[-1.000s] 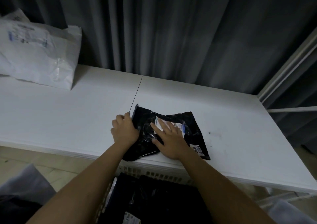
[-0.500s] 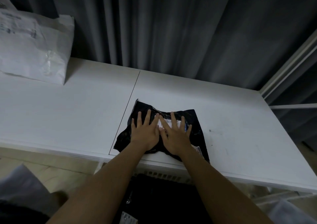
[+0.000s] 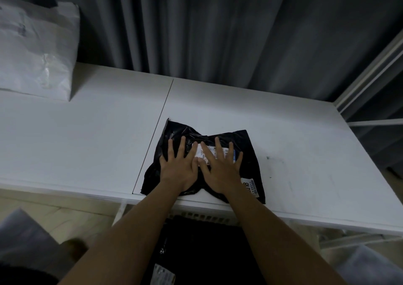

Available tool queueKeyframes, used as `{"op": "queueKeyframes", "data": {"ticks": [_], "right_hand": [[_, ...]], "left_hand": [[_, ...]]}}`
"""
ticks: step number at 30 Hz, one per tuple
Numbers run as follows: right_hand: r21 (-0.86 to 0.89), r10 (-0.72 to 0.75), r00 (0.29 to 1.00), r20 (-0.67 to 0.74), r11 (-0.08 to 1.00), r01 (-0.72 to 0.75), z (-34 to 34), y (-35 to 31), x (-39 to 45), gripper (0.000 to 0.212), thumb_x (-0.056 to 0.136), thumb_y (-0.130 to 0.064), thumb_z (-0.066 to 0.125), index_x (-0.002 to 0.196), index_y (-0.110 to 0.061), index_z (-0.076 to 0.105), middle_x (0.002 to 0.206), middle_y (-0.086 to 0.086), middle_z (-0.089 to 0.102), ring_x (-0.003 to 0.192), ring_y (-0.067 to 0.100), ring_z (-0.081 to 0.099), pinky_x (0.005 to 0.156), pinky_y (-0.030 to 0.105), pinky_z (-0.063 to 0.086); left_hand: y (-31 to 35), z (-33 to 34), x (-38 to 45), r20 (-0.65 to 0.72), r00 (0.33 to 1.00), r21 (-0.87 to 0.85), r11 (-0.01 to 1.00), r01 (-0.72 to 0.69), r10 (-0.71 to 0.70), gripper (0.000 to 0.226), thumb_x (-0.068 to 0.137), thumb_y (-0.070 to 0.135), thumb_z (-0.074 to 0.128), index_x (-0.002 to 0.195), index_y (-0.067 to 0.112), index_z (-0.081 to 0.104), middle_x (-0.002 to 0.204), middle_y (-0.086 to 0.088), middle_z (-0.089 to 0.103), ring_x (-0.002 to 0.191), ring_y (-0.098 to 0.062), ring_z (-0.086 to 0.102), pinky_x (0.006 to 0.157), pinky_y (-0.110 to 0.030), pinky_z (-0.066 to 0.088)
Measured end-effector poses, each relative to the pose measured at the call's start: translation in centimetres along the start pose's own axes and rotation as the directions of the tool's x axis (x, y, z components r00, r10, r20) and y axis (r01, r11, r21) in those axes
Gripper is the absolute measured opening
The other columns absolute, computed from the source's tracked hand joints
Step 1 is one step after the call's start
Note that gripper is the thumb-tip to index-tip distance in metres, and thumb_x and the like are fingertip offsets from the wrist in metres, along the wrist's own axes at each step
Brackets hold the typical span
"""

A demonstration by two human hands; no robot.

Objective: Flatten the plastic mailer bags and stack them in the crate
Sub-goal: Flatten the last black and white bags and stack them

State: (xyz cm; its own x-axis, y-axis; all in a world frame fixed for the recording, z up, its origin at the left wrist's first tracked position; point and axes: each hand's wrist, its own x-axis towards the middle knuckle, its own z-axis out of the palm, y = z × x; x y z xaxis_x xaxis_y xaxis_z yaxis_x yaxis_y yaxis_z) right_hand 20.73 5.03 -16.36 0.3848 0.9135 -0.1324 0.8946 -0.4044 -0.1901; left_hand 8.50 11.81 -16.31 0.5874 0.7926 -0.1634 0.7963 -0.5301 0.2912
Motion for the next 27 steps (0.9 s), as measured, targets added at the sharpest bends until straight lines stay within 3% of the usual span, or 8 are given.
{"op": "queueKeyframes", "data": {"ticks": [8, 11, 14, 17, 19, 21, 24, 27], "right_hand": [[-0.063, 0.0, 0.967, 0.254, 0.998, 0.017, -2.7, 0.1, 0.6, 0.062, 0.094, -0.066, 0.015, 0.149, -0.046, -0.007, 0.159, -0.003, -0.02, 0.143, 0.035, -0.022, 0.11, 0.063, -0.016], [-0.018, -0.106, 0.98, 0.171, 0.994, 0.111, -3.9, 0.9, -1.1, 0.062, 0.096, -0.063, 0.021, 0.151, -0.041, 0.006, 0.161, -0.002, -0.011, 0.146, 0.03, -0.015, 0.114, 0.058, -0.012], [0.019, -0.276, 0.961, 0.014, 0.961, 0.276, -4.8, 2.2, -4.2, 0.082, 0.083, -0.078, 0.02, 0.145, -0.026, 0.038, 0.156, 0.006, 0.022, 0.144, 0.026, 0.014, 0.117, 0.046, 0.011], [-0.107, -0.394, 0.916, 0.075, 0.91, 0.4, -5.6, 3.6, -7.1, 0.078, 0.08, -0.076, 0.034, 0.131, -0.02, 0.047, 0.134, 0.003, 0.04, 0.125, 0.023, 0.034, 0.1, 0.035, 0.031], [-0.19, -0.417, 0.9, 0.13, 0.88, 0.435, -5.8, 4.2, -8.8, 0.06, 0.086, -0.058, 0.052, 0.13, -0.017, 0.044, 0.128, 0.004, 0.041, 0.117, 0.022, 0.036, 0.093, 0.033, 0.032], [-0.232, -0.391, 0.909, 0.141, 0.88, 0.415, -5.9, 4.2, -10.0, 0.047, 0.09, -0.037, 0.054, 0.13, -0.014, 0.043, 0.126, 0.007, 0.044, 0.114, 0.024, 0.038, 0.087, 0.033, 0.034], [-0.262, -0.319, 0.946, 0.051, 0.91, 0.321, -6.1, 4.0, -11.4, 0.031, 0.088, -0.015, 0.05, 0.119, -0.011, 0.049, 0.119, 0.01, 0.05, 0.108, 0.027, 0.044, 0.076, 0.033, 0.032], [-0.251, -0.278, 0.96, -0.019, 0.931, 0.264, -6.6, 3.8, -12.7, 0.023, 0.088, -0.01, 0.049, 0.111, -0.01, 0.052, 0.112, 0.011, 0.053, 0.103, 0.029, 0.047, 0.069, 0.031, 0.027]], "left_hand": [[0.5, -1.5, 0.1, 0.12, 0.992, 0.189, 0.982, 0.015, -0.038, 0.056, 0.102, 0.045, 0.012, 0.151, 0.033, -0.012, 0.158, -0.005, -0.022, 0.144, -0.033, -0.021, 0.115, -0.054, 0.0], [0.0, -2.8, -1.1, 0.057, 0.996, 0.258, 0.963, -0.08, 0.067, 0.057, 0.102, 0.044, 0.014, 0.153, 0.024, -0.001, 0.16, -0.01, -0.005, 0.147, -0.03, -0.008, 0.118, -0.046, 0.002], [-1.0, -4.3, -3.6, -0.078, 0.967, 0.256, 0.943, -0.215, 0.241, 0.076, 0.088, 0.059, 0.002, 0.143, 0.019, 0.036, 0.145, -0.01, 0.036, 0.137, -0.029, 0.028, 0.109, -0.038, 0.028], [-1.8, -5.3, -6.2, 0.029, 0.95, 0.353, 0.886, -0.301, 0.311, 0.089, 0.076, 0.077, 0.013, 0.137, 0.018, 0.04, 0.133, -0.008, 0.039, 0.124, -0.026, 0.036, 0.099, -0.037, 0.036], [-2.3, -5.7, -7.6, 0.13, 0.955, 0.465, 0.834, -0.296, 0.267, 0.078, 0.084, 0.068, 0.044, 0.141, 0.016, 0.03, 0.136, -0.008, 0.036, 0.126, -0.027, 0.035, 0.1, -0.037, 0.035], [-2.7, -5.9, -8.6, 0.144, 0.964, 0.523, 0.81, -0.264, 0.222, 0.068, 0.089, 0.043, 0.058, 0.142, 0.014, 0.026, 0.136, -0.009, 0.037, 0.126, -0.027, 0.037, 0.099, -0.037, 0.037], [-3.1, -6.2, -10.0, 0.093, 0.983, 0.534, 0.825, -0.185, 0.16, 0.052, 0.092, 0.01, 0.052, 0.139, 0.013, 0.03, 0.133, -0.009, 0.042, 0.124, -0.028, 0.042, 0.094, -0.036, 0.041], [-3.4, -6.9, -11.4, 0.04, 0.989, 0.505, 0.851, -0.145, 0.144, 0.044, 0.089, 0.002, 0.048, 0.131, 0.012, 0.038, 0.128, -0.01, 0.045, 0.118, -0.028, 0.046, 0.086, -0.036, 0.043]]}}
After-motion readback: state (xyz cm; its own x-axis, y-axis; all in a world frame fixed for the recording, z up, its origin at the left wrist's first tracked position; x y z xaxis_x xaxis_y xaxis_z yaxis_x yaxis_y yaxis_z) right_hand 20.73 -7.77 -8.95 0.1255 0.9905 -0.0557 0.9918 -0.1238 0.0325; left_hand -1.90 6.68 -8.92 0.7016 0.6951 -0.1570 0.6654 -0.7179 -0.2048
